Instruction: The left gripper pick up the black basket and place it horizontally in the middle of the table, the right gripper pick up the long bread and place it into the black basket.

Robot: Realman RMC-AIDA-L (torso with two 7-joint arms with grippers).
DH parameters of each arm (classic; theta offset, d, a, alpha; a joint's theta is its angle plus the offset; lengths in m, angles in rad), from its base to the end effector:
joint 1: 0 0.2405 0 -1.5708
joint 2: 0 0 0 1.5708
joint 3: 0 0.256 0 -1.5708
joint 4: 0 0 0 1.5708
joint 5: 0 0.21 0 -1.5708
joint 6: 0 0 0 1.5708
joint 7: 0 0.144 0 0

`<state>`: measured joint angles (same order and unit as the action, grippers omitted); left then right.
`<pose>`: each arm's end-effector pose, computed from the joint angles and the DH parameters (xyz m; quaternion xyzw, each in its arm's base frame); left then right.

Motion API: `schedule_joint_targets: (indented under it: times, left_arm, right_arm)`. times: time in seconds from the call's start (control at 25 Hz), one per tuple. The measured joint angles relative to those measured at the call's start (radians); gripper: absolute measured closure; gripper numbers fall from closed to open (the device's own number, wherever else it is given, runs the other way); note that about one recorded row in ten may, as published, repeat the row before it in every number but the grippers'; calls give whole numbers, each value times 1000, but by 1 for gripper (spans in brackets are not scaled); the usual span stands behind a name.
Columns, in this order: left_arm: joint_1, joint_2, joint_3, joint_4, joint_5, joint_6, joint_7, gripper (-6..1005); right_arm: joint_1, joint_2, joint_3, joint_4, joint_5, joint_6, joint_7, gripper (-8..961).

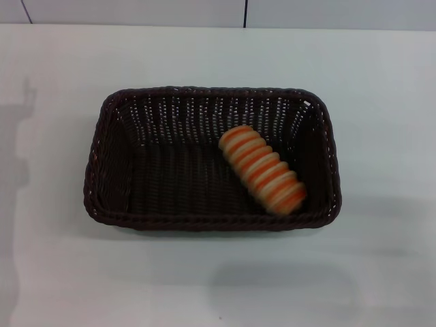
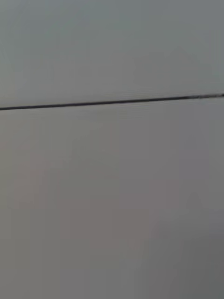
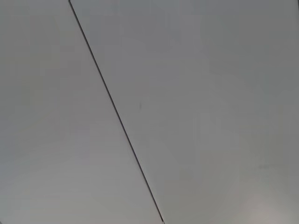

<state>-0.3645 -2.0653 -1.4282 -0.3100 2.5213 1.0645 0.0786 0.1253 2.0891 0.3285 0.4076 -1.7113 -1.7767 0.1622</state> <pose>-0.3563 0.3409 0.0483 -0.5791 -0.2301 -0.2472 0.7421 0.3170 0.2022 0.0008 -0.5187 0.2316 0.4829 0.6664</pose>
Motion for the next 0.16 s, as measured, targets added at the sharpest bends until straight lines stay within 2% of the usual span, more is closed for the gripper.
schedule_joint_targets:
  times: [0.16]
  left_arm:
    - [5, 0, 19, 0, 1, -8, -8, 217]
  right_arm:
    - [1, 0, 0, -1, -1, 10, 0, 186]
